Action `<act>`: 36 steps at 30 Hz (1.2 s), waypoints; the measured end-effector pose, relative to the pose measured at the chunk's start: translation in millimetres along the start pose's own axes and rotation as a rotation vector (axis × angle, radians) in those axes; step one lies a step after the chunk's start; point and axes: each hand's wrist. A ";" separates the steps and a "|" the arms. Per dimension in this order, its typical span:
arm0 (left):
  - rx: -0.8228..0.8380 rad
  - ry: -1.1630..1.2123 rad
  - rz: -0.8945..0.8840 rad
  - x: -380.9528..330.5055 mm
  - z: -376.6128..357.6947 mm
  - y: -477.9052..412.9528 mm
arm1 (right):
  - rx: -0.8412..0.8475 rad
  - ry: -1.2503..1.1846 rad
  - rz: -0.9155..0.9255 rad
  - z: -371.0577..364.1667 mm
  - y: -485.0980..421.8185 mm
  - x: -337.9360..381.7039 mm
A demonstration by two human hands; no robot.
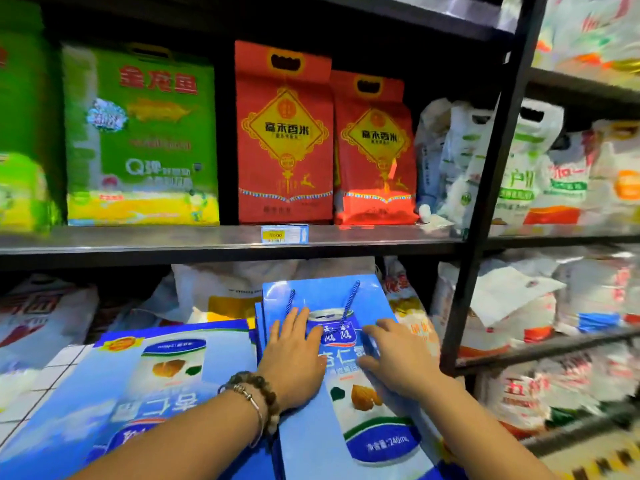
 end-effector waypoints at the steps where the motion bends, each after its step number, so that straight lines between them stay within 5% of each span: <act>1: 0.066 0.017 0.014 -1.0 -8.7 -0.1 | 0.056 -0.023 0.009 -10.1 -0.9 2.6; 6: 0.242 -0.012 0.042 2.8 -37.1 -7.5 | 0.301 -0.027 -0.023 -44.7 -2.0 -4.1; 14: 0.315 -0.026 0.062 2.1 -45.9 -10.5 | 0.448 0.025 -0.027 -47.2 -8.6 -3.2; 20: 0.369 -0.229 -0.023 -10.3 -3.1 0.2 | 0.326 0.079 -0.039 -39.3 2.5 6.2; 25: 0.364 0.008 -0.038 -1.6 46.6 44.7 | 0.059 0.227 0.041 -17.2 6.4 22.9; 29: 0.410 0.061 0.124 47.1 79.0 113.8 | -0.082 -0.094 0.267 -0.5 25.8 73.1; 33: 0.329 0.073 0.302 82.3 88.1 179.4 | 0.150 -0.436 0.405 7.7 65.2 129.6; 36: 0.287 0.149 0.373 83.3 81.1 213.2 | 0.240 -0.451 0.473 9.6 91.1 159.3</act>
Point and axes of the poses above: each hand's wrist, its own y-axis away from the middle knuckle, its own z-axis out of the back of the hand, x = y × z, and after that the axes turned 3 degrees about -y, right-handed
